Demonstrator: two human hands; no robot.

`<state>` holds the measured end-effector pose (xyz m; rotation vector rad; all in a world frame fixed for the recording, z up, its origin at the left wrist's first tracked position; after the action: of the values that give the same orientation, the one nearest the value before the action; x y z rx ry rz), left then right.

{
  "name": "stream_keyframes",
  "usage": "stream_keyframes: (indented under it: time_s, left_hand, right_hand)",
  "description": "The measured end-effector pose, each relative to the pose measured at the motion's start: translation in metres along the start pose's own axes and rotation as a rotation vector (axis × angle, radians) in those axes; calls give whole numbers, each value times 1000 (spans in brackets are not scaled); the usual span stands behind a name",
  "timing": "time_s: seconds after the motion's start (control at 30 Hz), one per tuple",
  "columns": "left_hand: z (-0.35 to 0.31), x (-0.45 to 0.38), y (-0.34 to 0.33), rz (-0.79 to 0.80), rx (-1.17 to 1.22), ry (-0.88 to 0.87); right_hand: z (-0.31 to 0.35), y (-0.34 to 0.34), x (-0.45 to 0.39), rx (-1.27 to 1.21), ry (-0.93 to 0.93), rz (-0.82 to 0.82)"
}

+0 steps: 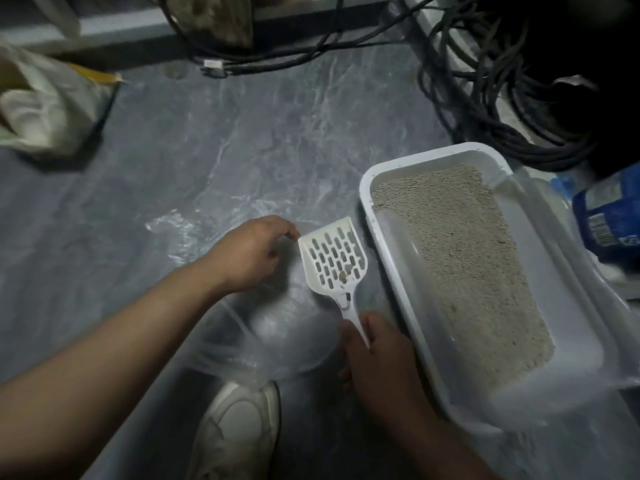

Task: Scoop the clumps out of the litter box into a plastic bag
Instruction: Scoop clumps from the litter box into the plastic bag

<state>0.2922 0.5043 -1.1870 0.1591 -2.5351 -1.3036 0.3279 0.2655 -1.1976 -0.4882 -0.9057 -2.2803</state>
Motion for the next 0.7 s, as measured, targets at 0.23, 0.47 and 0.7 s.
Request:
stream_keyframes:
  time_s: [0.23,0.47,0.7]
  left_hand:
    - [31,8,8,27,-215,-27]
    - [53,10,32,-120,-223,15]
    - [33,10,50,-218,-233,-5]
  right_hand:
    - [-4,-25,-16,183,28,49]
    - [-8,-16,-29,311,20,-35]
    - [2,-2,-27,383,34,-95]
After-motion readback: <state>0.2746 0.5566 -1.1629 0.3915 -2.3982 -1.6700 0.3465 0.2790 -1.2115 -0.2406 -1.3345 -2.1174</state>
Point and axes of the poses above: each hand's wrist, its own x-axis away from the middle knuckle, its own y-axis out of the back of the hand, z = x × y, the point moved 9 cm from there along -x, towards the middle knuckle, and after that the axes turned 9 degrees about -y, right-handed, at the moved point
